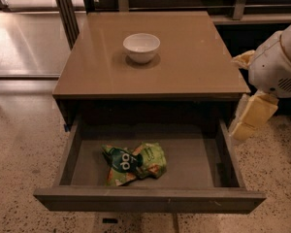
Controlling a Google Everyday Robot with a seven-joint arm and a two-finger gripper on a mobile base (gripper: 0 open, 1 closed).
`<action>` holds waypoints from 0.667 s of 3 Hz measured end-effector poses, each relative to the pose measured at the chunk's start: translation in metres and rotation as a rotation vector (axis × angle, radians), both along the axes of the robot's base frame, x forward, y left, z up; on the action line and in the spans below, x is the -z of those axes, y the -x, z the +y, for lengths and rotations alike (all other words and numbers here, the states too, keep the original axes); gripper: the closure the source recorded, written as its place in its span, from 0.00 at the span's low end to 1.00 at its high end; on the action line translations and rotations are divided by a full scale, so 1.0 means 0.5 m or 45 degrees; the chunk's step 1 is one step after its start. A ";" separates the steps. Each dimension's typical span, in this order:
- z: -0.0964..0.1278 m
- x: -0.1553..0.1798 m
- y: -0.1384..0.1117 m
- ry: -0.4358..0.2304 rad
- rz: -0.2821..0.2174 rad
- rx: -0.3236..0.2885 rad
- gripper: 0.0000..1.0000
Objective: Pick green rice chip bag from top drawer and place on counter
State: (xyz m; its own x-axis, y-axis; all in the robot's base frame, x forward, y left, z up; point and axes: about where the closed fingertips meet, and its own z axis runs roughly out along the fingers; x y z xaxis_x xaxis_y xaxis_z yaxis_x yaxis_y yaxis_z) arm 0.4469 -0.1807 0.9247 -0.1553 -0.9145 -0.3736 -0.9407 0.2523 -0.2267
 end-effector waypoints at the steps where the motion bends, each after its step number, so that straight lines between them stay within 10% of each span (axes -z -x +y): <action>1: 0.111 0.087 -0.028 -0.237 0.011 -0.081 0.00; 2: 0.110 0.087 -0.028 -0.234 0.012 -0.081 0.00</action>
Offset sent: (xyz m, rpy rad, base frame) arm 0.0092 0.0401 -0.0372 0.1369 0.0148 0.0515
